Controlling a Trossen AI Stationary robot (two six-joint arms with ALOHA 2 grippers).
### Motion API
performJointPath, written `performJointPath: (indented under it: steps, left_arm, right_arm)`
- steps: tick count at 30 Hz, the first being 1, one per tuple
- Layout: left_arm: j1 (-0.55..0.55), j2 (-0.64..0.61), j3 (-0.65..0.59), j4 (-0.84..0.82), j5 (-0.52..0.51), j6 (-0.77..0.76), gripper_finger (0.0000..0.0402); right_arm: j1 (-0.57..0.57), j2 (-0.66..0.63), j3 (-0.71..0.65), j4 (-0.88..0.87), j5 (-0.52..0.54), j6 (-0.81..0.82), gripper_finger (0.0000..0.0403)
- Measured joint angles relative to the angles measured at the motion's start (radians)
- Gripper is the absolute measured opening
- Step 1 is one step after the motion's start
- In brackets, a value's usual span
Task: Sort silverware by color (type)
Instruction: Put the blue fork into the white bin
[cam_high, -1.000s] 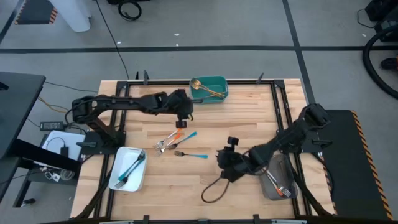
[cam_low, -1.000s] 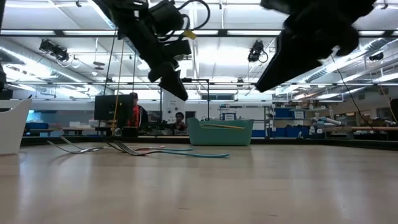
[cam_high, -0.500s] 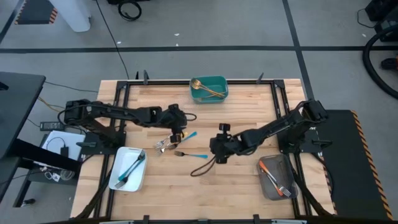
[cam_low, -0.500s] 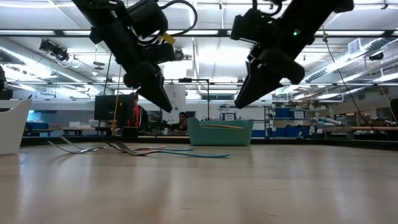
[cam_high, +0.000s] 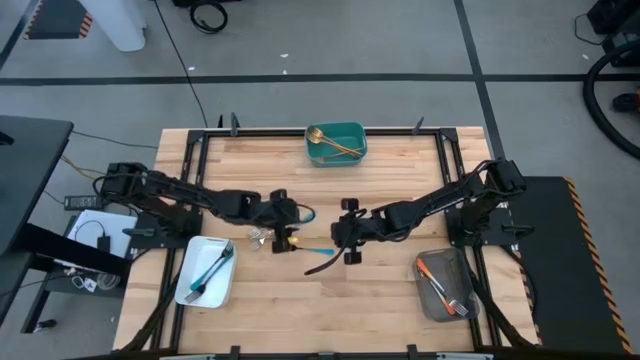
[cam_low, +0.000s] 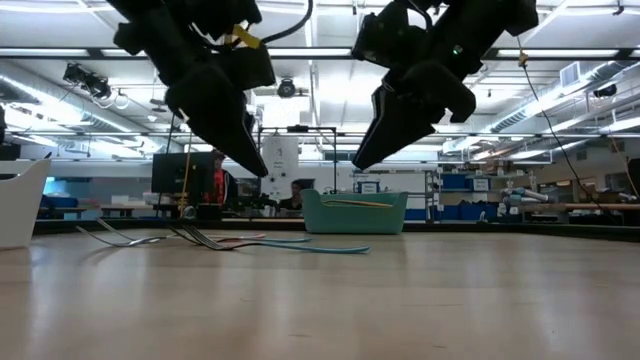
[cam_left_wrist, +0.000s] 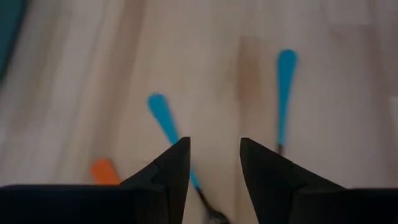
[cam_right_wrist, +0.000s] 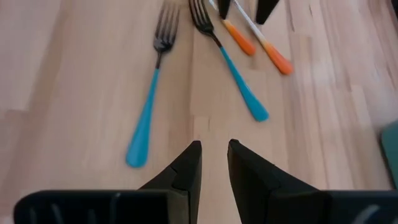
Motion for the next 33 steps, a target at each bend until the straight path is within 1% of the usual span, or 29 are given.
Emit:
performJointPath:
  steps: [4, 7, 9, 12, 16, 18, 20, 23, 28, 33]
  left_arm:
    - [-0.053, 0.001, 0.0, -0.018, 0.0, -0.071, 0.0148]
    - [-0.085, 0.002, 0.0, -0.011, 0.001, -0.121, 0.0148]
    - [-0.097, 0.014, 0.001, 0.021, 0.0, -0.168, 0.0148]
    - [-0.116, 0.03, 0.001, 0.016, -0.002, -0.211, 0.0148]
    - [-0.12, 0.037, 0.001, -0.073, -0.026, -0.288, 0.0148]
    - [-0.119, 0.037, 0.001, -0.083, -0.04, -0.319, 0.0148]
    - [-0.127, 0.037, 0.001, -0.074, -0.04, -0.319, 0.0148]
    - [-0.149, 0.053, 0.003, -0.024, -0.034, -0.312, 0.0148]
    - [-0.163, 0.107, 0.003, 0.055, -0.035, -0.289, 0.0148]
    - [-0.163, 0.162, 0.003, 0.128, -0.034, -0.234, 0.0148]
  right_arm:
    - [0.0, 0.0, 0.0, 0.033, -0.033, 0.0, 0.0085]
    - [0.0, 0.0, 0.0, 0.035, -0.038, 0.001, 0.0085]
    - [0.0, 0.0, 0.0, 0.035, -0.035, 0.036, 0.0085]
    - [0.001, 0.006, 0.0, 0.049, -0.018, 0.111, 0.0085]
    - [0.019, 0.011, 0.0, 0.076, -0.015, 0.161, 0.0085]
    - [0.035, 0.016, 0.0, 0.088, -0.015, 0.164, 0.0085]
    - [0.049, 0.028, 0.0, 0.13, -0.013, 0.166, 0.0085]
    - [0.067, 0.042, 0.0, 0.142, 0.013, 0.165, 0.0085]
    - [0.091, 0.032, 0.0, 0.061, 0.091, 0.166, 0.0085]
    - [0.103, 0.032, 0.0, 0.007, 0.108, 0.184, 0.0085]
